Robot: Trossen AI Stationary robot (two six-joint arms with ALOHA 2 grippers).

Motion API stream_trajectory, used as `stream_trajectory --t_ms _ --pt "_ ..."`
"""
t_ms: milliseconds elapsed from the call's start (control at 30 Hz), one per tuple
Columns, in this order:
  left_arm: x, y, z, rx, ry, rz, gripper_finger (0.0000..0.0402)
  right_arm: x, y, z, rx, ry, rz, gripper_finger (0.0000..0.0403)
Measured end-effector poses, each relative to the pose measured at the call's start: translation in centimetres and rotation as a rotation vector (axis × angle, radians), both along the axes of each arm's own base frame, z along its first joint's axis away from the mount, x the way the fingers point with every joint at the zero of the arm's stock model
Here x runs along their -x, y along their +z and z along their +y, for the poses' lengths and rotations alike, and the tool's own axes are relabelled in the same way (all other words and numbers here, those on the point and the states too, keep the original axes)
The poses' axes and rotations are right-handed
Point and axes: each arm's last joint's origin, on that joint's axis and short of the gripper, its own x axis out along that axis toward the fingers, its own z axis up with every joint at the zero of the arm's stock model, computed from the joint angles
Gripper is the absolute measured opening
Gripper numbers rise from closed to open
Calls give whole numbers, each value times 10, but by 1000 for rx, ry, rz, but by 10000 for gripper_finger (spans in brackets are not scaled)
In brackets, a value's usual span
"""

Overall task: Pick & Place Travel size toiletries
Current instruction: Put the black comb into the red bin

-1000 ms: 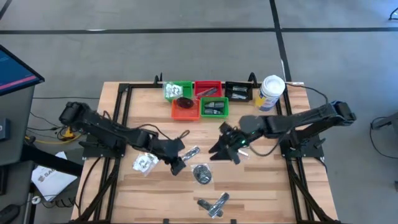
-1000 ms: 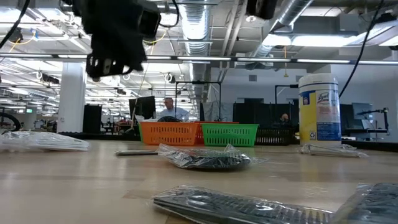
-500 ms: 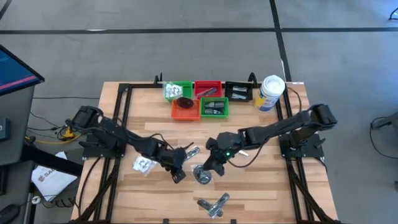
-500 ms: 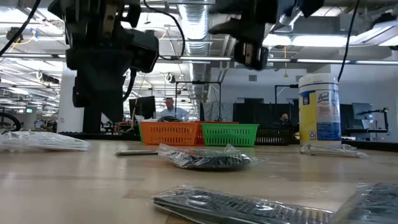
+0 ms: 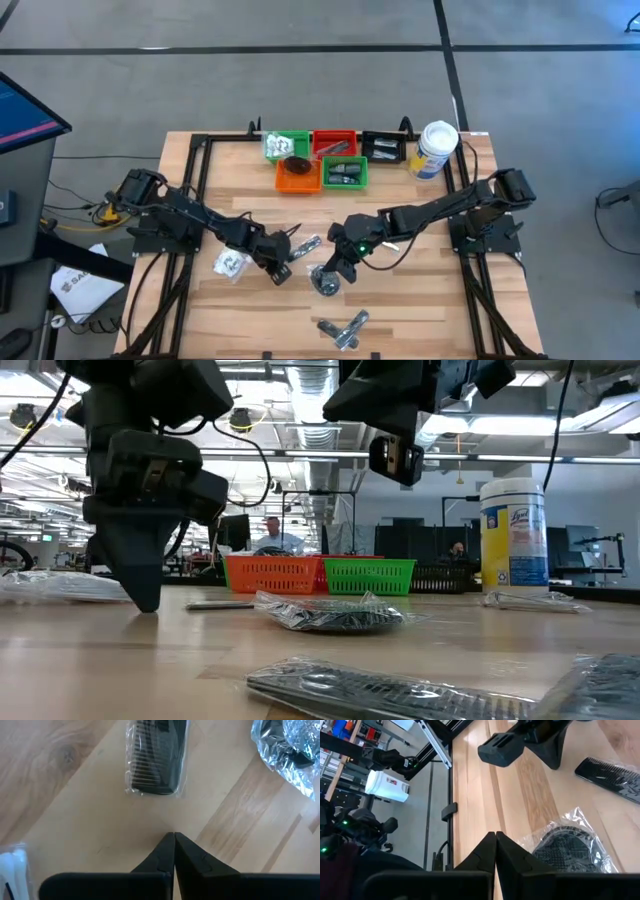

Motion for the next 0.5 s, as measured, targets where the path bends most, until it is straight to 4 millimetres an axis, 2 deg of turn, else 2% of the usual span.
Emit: stream_trajectory --t_ms 233,500 --pt "-1 1 7 -3 29 -33 0 0 0 0 0 0 0 1" --pt "-7 1 30 -30 90 -49 0 -1 0 -3 0 -8 1 2"
